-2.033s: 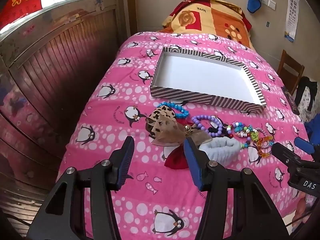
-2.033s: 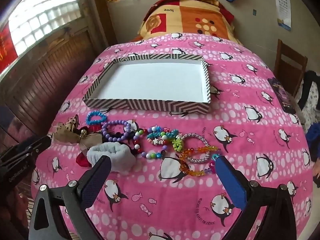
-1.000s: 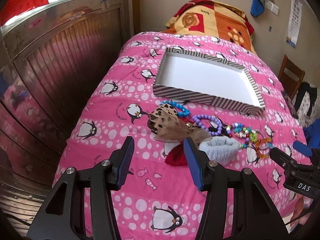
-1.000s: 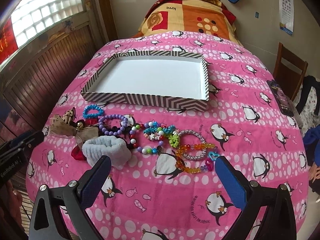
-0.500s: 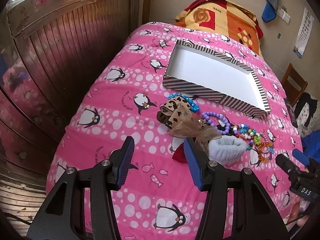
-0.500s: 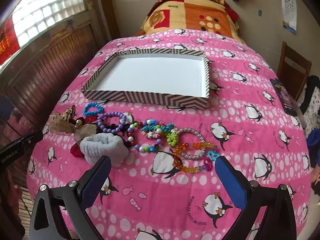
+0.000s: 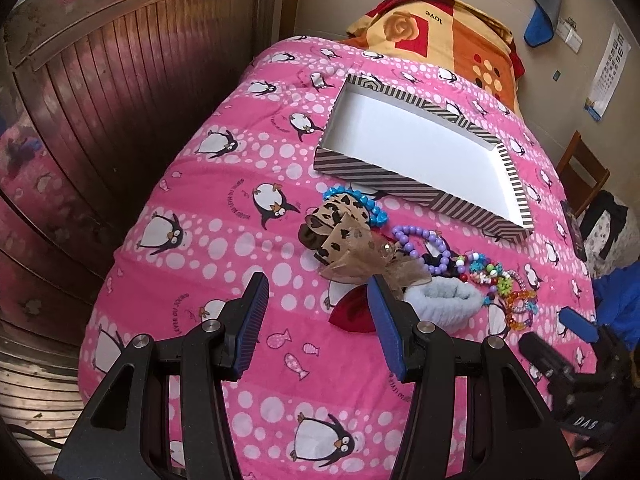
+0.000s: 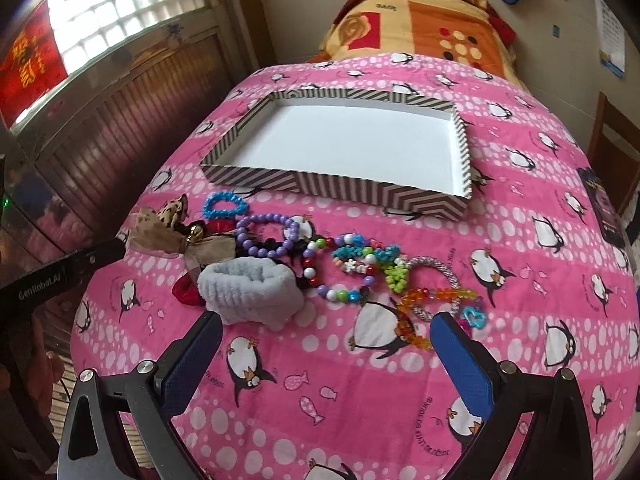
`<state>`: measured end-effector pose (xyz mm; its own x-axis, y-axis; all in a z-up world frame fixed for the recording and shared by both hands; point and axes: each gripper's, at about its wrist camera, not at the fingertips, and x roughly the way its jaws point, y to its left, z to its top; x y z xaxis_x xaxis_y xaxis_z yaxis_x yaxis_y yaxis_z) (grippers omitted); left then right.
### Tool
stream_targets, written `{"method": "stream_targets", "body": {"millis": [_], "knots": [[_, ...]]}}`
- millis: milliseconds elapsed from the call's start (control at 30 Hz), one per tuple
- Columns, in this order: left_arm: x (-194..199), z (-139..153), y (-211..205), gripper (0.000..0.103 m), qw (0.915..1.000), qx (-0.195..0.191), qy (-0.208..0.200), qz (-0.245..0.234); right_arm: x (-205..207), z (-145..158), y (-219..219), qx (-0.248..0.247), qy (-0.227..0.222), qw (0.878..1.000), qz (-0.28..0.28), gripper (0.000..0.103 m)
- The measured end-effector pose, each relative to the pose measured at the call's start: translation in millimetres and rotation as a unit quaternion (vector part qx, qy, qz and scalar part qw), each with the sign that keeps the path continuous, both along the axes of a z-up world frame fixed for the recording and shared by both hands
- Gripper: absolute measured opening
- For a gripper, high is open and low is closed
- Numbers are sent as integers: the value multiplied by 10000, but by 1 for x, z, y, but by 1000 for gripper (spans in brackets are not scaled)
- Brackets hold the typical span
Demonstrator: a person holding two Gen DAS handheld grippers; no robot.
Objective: Organize jewelry
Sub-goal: 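Move both tools toward the jewelry pile beside the tray, then grasp the leopard bow clip with left tool while right tool grasps grey scrunchie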
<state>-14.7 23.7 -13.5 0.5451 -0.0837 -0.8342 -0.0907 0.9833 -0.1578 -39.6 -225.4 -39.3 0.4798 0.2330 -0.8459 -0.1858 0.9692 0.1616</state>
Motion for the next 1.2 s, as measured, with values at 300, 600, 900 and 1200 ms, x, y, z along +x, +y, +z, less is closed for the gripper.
{"method": "stream_targets", "body": {"millis": [300, 600, 900, 1200], "knots": [[5, 4, -8, 57, 9999, -109, 40, -89, 5, -5, 6, 13, 97, 9999, 127, 103], [10, -1, -16, 59, 9995, -263, 126, -83, 7, -7, 7, 33, 123, 9997, 202, 103], [16, -8, -24, 59, 9985, -495, 236, -31, 9, -11, 6, 15, 176, 9995, 274, 103], [26, -18, -26, 61, 9958, -837, 364, 52, 11, -14, 5, 77, 195, 9992, 326, 103]]}}
